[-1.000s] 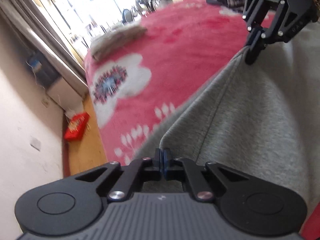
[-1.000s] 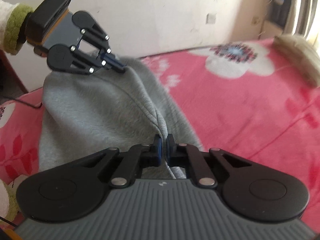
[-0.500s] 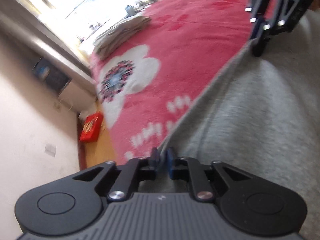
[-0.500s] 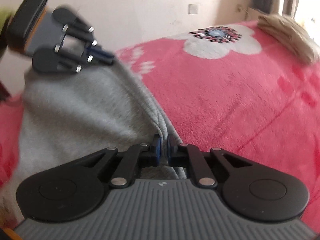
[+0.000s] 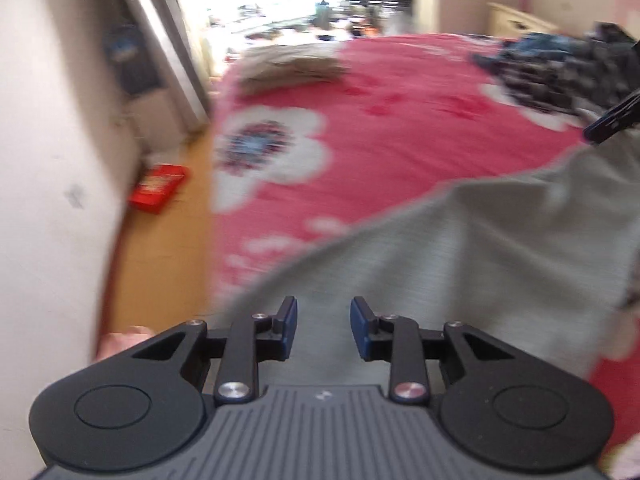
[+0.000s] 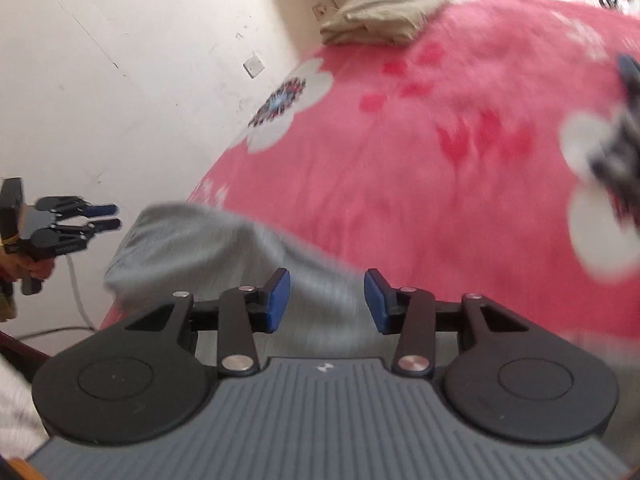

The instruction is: Fold clothes

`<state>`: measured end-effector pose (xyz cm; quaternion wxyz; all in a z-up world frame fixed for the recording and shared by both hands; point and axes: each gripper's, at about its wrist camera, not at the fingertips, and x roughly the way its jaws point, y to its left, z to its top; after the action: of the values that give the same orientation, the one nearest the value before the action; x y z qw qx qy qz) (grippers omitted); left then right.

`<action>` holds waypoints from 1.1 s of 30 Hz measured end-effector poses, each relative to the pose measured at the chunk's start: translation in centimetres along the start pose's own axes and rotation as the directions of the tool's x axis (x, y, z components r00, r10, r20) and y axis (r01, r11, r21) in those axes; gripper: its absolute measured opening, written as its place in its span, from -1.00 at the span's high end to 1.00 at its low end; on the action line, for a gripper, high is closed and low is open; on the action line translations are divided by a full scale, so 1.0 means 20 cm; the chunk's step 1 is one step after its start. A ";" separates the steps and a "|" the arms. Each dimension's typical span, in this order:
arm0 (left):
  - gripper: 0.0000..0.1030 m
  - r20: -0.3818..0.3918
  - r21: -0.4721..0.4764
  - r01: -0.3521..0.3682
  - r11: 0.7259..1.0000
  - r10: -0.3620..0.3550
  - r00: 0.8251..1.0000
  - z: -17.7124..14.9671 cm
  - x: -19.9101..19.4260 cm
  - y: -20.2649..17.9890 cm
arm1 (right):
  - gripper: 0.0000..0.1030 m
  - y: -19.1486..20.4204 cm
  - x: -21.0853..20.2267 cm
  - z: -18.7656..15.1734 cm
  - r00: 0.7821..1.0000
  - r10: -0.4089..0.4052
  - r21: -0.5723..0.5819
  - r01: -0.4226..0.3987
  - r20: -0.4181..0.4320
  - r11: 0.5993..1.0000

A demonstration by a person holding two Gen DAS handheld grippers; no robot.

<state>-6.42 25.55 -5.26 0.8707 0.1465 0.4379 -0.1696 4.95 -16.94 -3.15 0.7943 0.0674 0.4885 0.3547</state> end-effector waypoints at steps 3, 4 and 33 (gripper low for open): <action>0.40 -0.087 0.104 -0.025 0.994 0.034 0.996 -0.12 0.17 -0.11 | 0.22 -0.01 0.00 -0.26 1.000 -0.016 0.029 0.017 -0.024 0.999; 0.39 -0.118 0.121 -0.056 0.991 0.071 0.990 -0.17 0.21 -0.08 | 0.22 -0.02 0.02 -0.35 0.999 -0.036 0.037 0.037 -0.039 0.999; 0.11 -0.005 -0.309 -0.131 0.942 0.136 0.991 0.24 0.06 0.23 | -0.16 -0.17 0.02 -0.68 0.994 -0.038 0.217 0.015 0.102 0.976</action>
<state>-0.33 27.54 -2.88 0.8959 0.0366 0.4408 -0.0410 -4.46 -22.53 -11.94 0.8116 0.1652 0.4825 0.2848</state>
